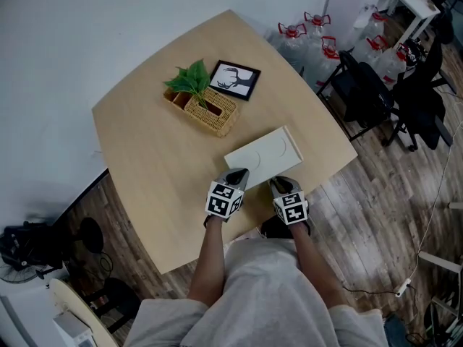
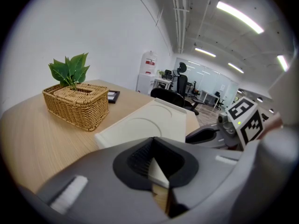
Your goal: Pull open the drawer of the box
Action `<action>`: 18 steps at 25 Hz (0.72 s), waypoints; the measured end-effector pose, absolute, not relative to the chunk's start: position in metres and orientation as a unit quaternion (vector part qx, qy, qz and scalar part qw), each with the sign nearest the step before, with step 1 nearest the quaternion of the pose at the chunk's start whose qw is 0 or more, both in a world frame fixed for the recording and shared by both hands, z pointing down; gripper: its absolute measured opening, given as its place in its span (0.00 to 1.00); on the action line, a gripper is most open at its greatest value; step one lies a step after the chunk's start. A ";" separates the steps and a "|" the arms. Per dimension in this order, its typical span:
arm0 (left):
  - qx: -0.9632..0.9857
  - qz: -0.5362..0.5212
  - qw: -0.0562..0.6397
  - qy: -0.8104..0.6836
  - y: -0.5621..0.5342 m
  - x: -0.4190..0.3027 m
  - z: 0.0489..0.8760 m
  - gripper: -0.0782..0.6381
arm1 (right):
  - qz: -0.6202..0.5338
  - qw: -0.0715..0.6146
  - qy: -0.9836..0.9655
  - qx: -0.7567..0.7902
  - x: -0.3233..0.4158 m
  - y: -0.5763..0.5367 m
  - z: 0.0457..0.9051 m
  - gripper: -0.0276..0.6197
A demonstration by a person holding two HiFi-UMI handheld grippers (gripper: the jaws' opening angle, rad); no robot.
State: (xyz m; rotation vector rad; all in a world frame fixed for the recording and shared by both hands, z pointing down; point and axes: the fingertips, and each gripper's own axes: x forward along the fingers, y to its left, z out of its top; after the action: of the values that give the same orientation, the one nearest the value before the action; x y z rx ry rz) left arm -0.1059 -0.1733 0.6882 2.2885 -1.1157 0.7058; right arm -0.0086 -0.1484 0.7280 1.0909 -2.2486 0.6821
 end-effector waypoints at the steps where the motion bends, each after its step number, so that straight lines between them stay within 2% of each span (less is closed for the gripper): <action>1: 0.839 0.258 0.247 -0.410 -0.174 -0.107 0.688 0.18 | 0.252 0.273 -0.836 0.404 -0.009 -0.149 0.728 0.16; 18: 0.831 0.264 0.249 -0.422 -0.176 -0.109 0.690 0.18 | 0.247 0.279 -0.839 0.396 -0.004 -0.139 0.729 0.16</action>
State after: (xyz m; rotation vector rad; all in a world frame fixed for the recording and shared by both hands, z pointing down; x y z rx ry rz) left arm -0.1090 -0.1759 0.6898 2.2633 -1.1480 0.7179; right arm -0.0043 -0.1388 0.7289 1.0633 -2.2521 0.6622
